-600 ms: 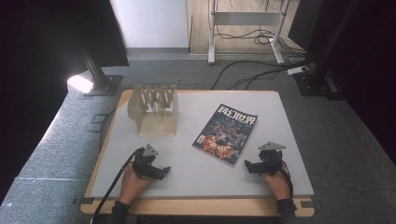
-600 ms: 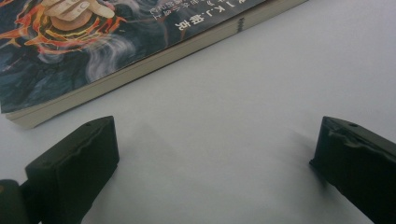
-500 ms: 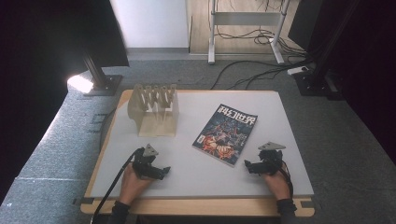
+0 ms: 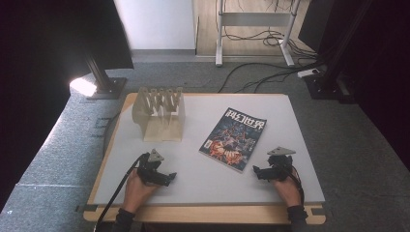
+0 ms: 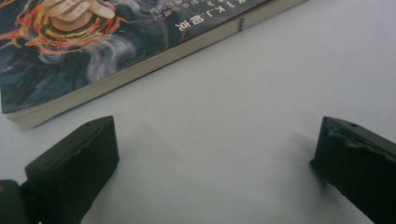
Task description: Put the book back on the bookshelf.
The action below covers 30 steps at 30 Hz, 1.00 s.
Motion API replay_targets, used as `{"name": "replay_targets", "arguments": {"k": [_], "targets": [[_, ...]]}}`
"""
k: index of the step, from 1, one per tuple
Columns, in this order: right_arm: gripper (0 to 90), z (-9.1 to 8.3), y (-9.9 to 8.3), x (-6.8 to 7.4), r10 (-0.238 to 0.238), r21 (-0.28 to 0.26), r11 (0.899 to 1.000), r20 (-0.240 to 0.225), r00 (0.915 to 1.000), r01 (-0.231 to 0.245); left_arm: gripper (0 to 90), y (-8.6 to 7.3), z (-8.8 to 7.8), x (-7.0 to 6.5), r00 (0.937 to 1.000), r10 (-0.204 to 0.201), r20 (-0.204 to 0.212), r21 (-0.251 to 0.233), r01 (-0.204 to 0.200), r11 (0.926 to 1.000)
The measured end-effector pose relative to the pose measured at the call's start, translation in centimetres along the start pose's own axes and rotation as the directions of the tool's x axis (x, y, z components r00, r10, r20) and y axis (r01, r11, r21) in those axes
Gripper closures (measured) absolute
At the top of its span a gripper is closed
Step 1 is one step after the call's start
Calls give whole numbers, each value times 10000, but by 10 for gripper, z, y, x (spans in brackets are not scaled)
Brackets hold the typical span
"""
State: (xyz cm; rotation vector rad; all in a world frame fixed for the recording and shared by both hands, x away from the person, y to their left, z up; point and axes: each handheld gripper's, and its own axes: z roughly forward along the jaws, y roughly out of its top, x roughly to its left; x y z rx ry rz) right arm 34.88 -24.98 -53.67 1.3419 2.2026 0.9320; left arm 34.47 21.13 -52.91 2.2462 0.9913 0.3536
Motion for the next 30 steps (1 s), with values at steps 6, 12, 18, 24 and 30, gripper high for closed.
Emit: {"name": "replay_targets", "arguments": {"k": [6,12,18,24,30], "targets": [[3,0,3,-2,-90,139,9999,-180,9998,93,0,2,0,1,9999,125,89,67,-125,9999],[20,0,7,-3,-70,28,10000,-302,9995,71,0,4,0,6,9992,68,385,75,-71,9999],[12,-4,19,-2,-261,-302,9992,-406,9988,249,0,20,3,4,9980,243,585,345,-264,9991],[6,-4,32,-5,-388,-407,9985,-502,9980,367,0,35,4,-2,9961,571,671,40,-575,9983],[1,2,43,-6,-568,-252,9982,-859,9947,548,0,57,8,-6,9927,822,881,-19,-823,9966]]}}
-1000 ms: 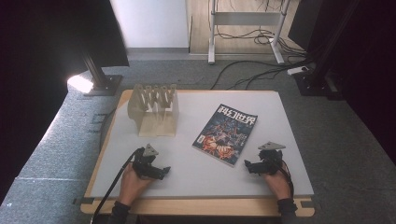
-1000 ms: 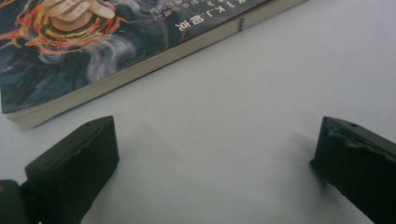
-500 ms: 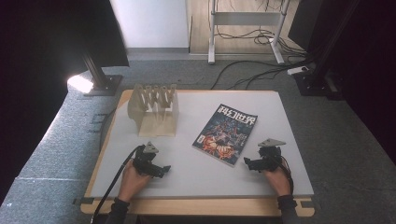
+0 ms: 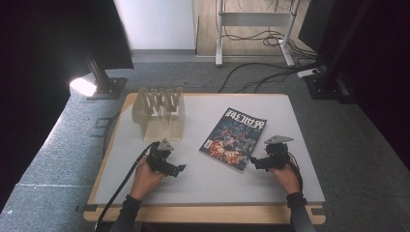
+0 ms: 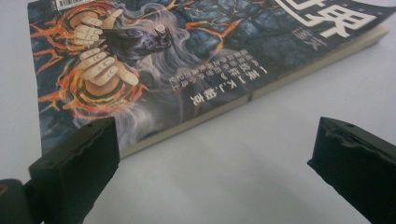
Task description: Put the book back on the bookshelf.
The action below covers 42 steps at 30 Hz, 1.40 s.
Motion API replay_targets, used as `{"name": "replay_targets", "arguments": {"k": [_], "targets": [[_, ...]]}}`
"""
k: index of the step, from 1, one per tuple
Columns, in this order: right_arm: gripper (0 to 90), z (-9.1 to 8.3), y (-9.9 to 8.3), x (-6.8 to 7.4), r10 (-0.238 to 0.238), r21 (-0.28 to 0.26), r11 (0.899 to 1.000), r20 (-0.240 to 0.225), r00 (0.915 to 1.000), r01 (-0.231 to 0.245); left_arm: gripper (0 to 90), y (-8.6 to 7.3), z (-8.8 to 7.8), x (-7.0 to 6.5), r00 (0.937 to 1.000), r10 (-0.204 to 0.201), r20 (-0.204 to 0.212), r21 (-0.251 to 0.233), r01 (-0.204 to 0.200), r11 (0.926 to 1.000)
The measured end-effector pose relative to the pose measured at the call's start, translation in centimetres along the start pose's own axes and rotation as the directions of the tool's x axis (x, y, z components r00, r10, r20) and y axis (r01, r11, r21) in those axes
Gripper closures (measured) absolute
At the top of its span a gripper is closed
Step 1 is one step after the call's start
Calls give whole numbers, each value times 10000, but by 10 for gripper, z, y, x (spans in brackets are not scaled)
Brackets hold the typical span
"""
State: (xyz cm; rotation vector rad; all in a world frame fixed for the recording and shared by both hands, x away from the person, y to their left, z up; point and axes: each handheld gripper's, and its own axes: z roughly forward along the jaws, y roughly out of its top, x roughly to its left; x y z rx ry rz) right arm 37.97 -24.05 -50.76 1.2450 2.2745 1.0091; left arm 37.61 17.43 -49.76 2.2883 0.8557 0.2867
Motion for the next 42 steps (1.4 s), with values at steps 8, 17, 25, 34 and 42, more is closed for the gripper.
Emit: {"name": "replay_targets", "arguments": {"k": [8,17,25,34,42], "targets": [[0,15,21,-5,-353,60,9994,-126,9993,354,0,23,19,-7,9986,323,408,-21,-322,9995],[1,35,38,-19,-637,100,9979,-218,9977,639,0,48,43,-10,9960,476,761,-17,-476,9989],[1,59,54,-31,-717,225,9971,-350,9968,725,0,67,60,-10,9933,709,912,177,-728,9972],[0,85,64,-52,-594,415,9973,-313,9977,606,0,75,78,-13,9908,958,956,300,-991,9946],[0,97,70,-78,-362,408,9985,-163,9992,369,0,75,88,-14,9905,942,999,292,-976,9948]]}}
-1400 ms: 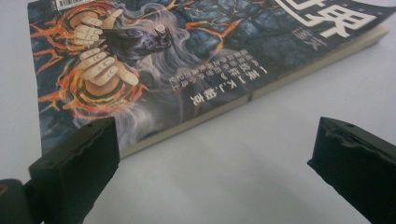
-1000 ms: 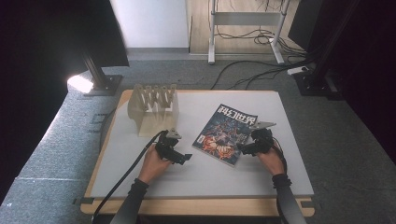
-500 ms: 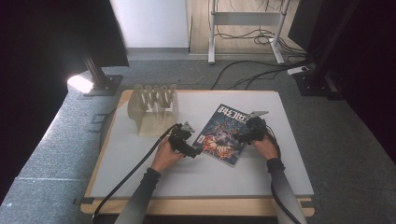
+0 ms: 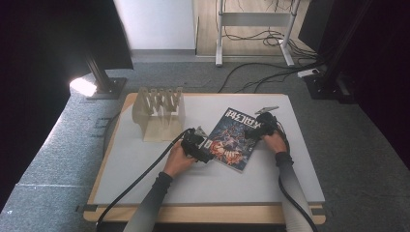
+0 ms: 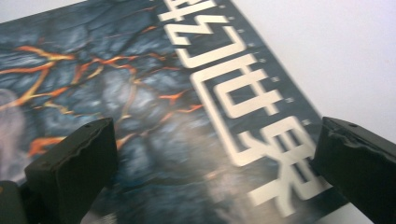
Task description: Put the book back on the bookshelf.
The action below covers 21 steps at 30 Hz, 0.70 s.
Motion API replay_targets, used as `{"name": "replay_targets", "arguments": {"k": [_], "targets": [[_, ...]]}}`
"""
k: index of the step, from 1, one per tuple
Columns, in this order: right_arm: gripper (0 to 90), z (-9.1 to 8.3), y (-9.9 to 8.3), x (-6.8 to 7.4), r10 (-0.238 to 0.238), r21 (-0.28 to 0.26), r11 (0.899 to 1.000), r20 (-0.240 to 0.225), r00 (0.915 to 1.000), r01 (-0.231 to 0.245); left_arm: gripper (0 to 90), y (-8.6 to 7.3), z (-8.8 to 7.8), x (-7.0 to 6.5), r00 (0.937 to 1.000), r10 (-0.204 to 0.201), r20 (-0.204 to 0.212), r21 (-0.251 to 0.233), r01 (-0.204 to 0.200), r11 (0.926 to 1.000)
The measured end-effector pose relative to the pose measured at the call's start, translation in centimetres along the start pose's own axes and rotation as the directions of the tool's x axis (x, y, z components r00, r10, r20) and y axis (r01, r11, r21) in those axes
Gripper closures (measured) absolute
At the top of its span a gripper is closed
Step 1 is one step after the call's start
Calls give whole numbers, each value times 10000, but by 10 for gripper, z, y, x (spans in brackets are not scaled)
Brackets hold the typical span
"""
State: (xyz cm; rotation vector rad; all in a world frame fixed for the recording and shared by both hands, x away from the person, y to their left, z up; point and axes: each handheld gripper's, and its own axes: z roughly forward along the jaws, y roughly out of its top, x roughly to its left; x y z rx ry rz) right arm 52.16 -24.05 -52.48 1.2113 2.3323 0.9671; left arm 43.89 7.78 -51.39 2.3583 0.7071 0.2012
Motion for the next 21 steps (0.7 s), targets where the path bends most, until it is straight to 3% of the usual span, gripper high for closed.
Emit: {"name": "replay_targets", "arguments": {"k": [6,10,21], "targets": [[0,3,3,-11,31,56,10000,49,10000,-31,0,-1,5,0,10000,-60,77,-82,60,9999],[0,6,2,-20,455,83,9989,-218,9987,-454,0,-1,7,-1,9997,-141,196,-214,145,9997],[6,3,-5,-17,511,-47,9987,-597,9969,-515,0,-2,11,-1,9986,-253,456,-151,260,9995]]}}
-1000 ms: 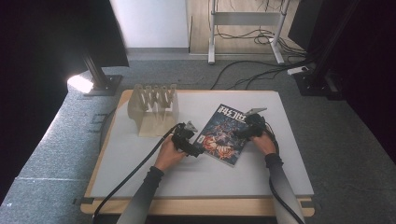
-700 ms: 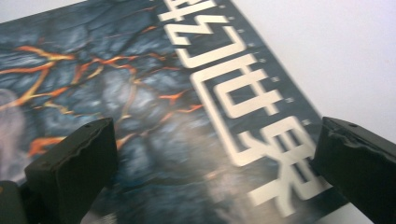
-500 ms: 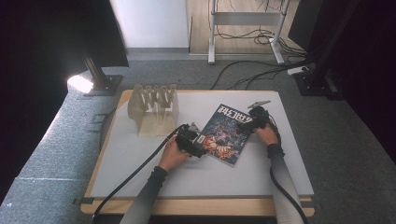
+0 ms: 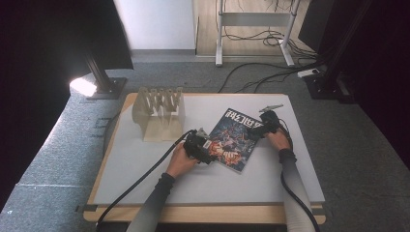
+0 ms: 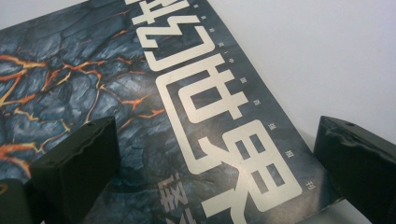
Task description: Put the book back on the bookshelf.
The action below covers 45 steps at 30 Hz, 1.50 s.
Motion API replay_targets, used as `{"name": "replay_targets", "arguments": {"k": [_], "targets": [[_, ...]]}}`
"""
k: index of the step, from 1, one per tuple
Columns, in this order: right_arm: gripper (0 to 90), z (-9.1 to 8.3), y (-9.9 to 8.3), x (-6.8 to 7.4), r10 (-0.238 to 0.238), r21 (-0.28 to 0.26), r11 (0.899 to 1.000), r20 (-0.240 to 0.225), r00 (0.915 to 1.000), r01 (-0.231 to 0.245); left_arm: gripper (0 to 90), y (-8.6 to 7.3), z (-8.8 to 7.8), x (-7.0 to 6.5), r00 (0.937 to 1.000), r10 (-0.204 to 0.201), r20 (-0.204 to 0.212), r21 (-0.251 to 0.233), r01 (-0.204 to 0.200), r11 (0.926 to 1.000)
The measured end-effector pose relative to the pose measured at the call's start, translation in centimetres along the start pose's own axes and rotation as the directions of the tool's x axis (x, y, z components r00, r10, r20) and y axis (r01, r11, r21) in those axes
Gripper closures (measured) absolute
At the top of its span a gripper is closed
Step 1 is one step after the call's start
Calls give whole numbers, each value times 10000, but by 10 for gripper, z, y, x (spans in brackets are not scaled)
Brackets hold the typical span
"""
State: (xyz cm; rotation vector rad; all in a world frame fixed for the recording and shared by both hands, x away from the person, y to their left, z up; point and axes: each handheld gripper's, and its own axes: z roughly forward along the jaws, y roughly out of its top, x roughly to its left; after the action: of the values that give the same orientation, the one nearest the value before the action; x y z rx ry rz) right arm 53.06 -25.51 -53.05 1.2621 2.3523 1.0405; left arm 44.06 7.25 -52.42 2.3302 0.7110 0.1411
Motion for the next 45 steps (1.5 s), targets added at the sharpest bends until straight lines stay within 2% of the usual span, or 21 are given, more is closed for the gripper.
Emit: {"name": "replay_targets", "arguments": {"k": [5,13,19,31,39,40,43,45], "targets": [[8,-3,-4,10,-192,48,9998,-150,9997,193,0,0,-3,-2,9998,142,-112,166,-140,9998],[8,-11,-16,25,-271,-149,9995,-269,9993,267,0,-6,-11,-5,9994,337,-35,593,-334,9977],[11,-19,-26,38,-365,-105,9993,-373,9986,361,0,-17,-19,-6,9996,194,206,503,-204,9985],[10,-34,-46,71,-507,-256,9984,-466,9976,495,0,-41,-37,-15,9983,428,402,450,-446,9980],[10,-43,-59,95,-564,-264,9981,-524,9970,551,0,-61,-50,-27,9980,463,426,247,-474,9986],[9,-46,-63,101,-596,-346,9977,-553,9967,577,0,-64,-52,-30,9981,473,400,249,-483,9985],[9,-47,-67,105,-639,-407,9973,-643,9959,614,0,-71,-57,-37,9976,523,448,188,-532,9984],[9,-48,-67,108,-662,-390,9972,-647,9957,638,0,-72,-59,-37,9967,575,573,233,-589,9980]]}}
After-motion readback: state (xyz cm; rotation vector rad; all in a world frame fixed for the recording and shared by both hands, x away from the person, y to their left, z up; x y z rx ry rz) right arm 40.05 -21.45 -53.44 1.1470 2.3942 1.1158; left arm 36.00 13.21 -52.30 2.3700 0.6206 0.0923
